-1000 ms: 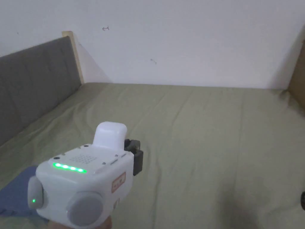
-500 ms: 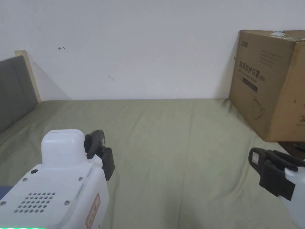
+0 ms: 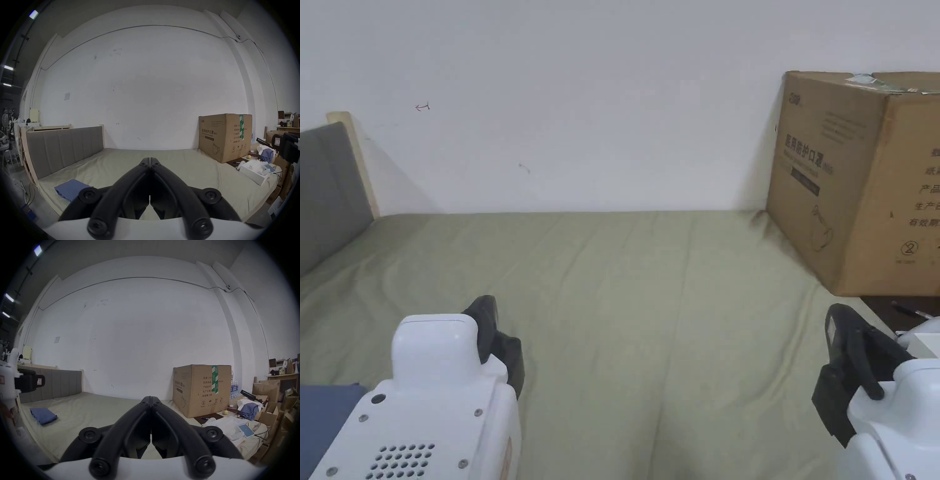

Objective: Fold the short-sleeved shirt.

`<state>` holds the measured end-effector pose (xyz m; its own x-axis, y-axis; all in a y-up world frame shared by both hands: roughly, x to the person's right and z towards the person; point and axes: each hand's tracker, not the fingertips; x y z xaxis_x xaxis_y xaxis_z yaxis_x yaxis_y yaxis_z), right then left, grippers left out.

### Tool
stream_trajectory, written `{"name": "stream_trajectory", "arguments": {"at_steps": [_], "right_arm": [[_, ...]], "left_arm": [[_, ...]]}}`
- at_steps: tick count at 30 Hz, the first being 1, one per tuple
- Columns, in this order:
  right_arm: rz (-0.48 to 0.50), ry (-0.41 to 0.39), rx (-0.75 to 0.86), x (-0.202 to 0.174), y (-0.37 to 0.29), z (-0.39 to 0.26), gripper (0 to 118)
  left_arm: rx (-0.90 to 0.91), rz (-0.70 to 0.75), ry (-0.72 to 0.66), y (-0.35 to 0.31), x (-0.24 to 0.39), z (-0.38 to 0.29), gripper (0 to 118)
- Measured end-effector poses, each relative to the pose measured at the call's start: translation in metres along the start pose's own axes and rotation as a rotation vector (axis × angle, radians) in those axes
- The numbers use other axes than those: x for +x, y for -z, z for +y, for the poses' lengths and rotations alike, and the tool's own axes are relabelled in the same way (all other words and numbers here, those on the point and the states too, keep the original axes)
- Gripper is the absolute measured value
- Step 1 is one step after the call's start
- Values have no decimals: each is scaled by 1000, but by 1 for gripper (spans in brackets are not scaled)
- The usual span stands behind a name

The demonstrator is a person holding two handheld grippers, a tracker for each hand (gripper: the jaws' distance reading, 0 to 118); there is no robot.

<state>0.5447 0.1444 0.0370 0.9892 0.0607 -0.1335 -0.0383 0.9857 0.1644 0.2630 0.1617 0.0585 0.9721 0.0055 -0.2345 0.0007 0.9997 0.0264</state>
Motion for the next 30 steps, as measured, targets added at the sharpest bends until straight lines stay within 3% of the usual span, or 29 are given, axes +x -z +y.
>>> {"name": "stream_trajectory", "arguments": {"at_steps": [7,10,11,12,13,14,15,16,19,20,23,28,30], "right_arm": [[22,48,-43,1,2,5,0],[30,34,-37,-1,0,7,1],[28,22,-35,-1,0,8,10],[34,23,-34,-1,-1,9,24],[49,29,-37,0,-1,9,42],[64,39,-44,0,0,10,74],[63,38,-51,-1,1,10,101],[56,32,-61,-2,2,10,118],[-19,-9,-26,-2,-7,8,117],[19,-2,-35,-3,-7,9,118],[14,-18,-59,-4,2,7,118],[9,2,-75,-5,5,8,118],[1,14,-87,-6,7,9,118]], "left_arm": [[58,-24,10,-12,2,6,0],[83,-4,49,-16,6,8,0],[81,-9,55,-15,6,9,1],[80,-23,53,-16,5,10,10],[78,-43,40,-17,5,10,29],[77,-99,3,-18,3,11,71],[73,-123,-20,-19,2,11,103],[66,-100,-10,-18,3,11,118],[87,-66,22,-18,4,9,118],[89,-76,28,-18,3,10,118],[34,-101,56,-12,2,12,118],[-51,-174,-63,-5,-6,15,118],[-73,-117,-85,-1,-4,15,118]]}}
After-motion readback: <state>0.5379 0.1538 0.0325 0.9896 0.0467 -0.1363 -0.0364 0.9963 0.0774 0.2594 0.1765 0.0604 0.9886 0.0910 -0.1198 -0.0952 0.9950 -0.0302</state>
